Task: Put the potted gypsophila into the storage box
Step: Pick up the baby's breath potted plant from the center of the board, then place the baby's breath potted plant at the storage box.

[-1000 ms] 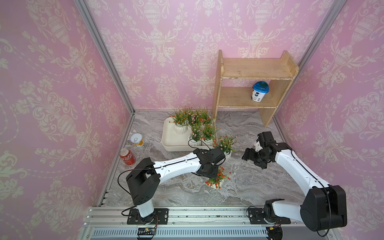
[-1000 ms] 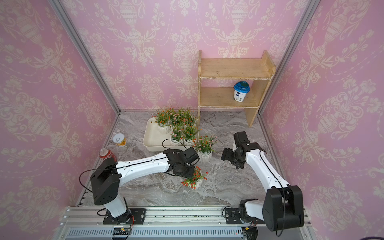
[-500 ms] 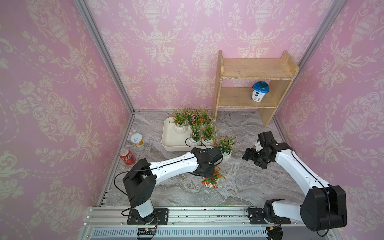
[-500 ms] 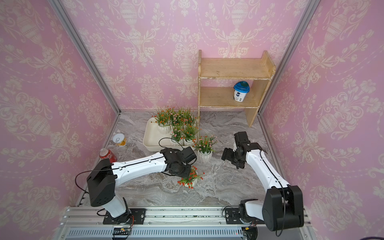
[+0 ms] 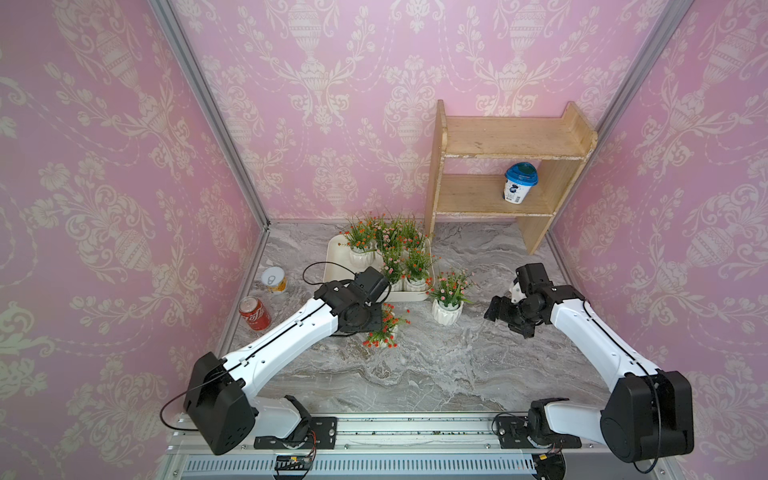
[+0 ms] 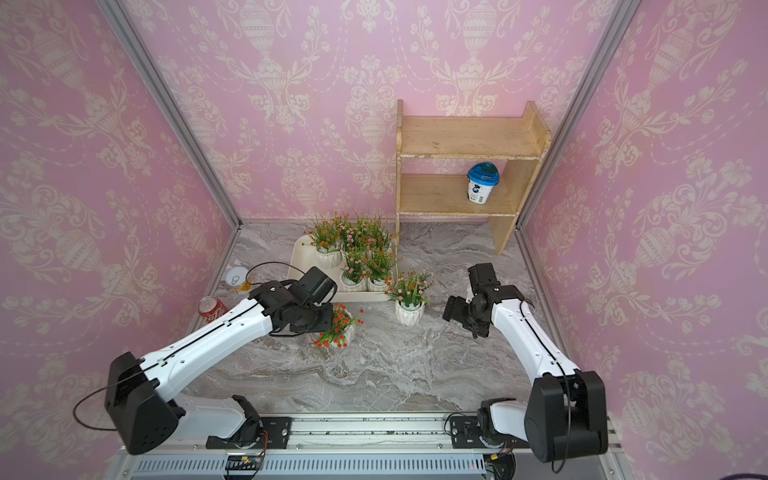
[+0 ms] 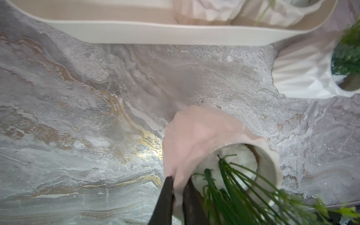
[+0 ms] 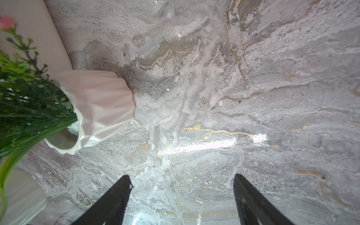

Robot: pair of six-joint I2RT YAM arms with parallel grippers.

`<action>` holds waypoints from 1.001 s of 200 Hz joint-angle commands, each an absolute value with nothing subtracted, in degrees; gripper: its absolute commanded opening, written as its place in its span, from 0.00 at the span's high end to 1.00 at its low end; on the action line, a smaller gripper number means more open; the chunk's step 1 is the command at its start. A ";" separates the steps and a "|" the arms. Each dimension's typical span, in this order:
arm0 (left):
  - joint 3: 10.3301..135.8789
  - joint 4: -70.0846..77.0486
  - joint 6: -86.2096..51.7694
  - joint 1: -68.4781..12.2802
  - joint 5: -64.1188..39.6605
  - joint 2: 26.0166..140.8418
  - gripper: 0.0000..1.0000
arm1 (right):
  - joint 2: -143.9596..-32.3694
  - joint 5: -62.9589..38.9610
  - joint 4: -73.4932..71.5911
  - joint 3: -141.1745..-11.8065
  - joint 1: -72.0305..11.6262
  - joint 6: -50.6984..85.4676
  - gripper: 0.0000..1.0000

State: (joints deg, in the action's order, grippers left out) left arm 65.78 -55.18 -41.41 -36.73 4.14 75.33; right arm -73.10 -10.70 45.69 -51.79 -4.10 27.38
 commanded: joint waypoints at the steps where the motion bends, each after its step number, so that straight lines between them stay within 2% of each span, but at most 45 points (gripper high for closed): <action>1: 65.46 -57.74 -38.81 -31.17 5.89 70.36 1.00 | -72.42 -10.62 46.07 -51.81 -3.71 27.49 0.15; 41: 68.81 -58.38 -35.38 -23.70 5.35 69.67 1.00 | -72.42 -10.35 46.66 -52.18 -3.72 27.01 0.15; 110: 75.73 -51.82 -32.49 -15.67 1.98 77.57 1.00 | -72.60 -10.23 47.08 -52.60 -3.32 26.37 0.15; 200: 86.35 -45.28 -31.69 -13.89 -0.47 91.12 1.00 | -75.04 -10.27 47.03 -53.94 -1.94 25.22 0.15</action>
State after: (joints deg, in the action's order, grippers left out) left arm 82.43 -48.99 -33.32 -14.55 1.19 89.03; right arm -73.82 -10.70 45.89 -52.42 -2.57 26.70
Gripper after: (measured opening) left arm 0.116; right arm 0.851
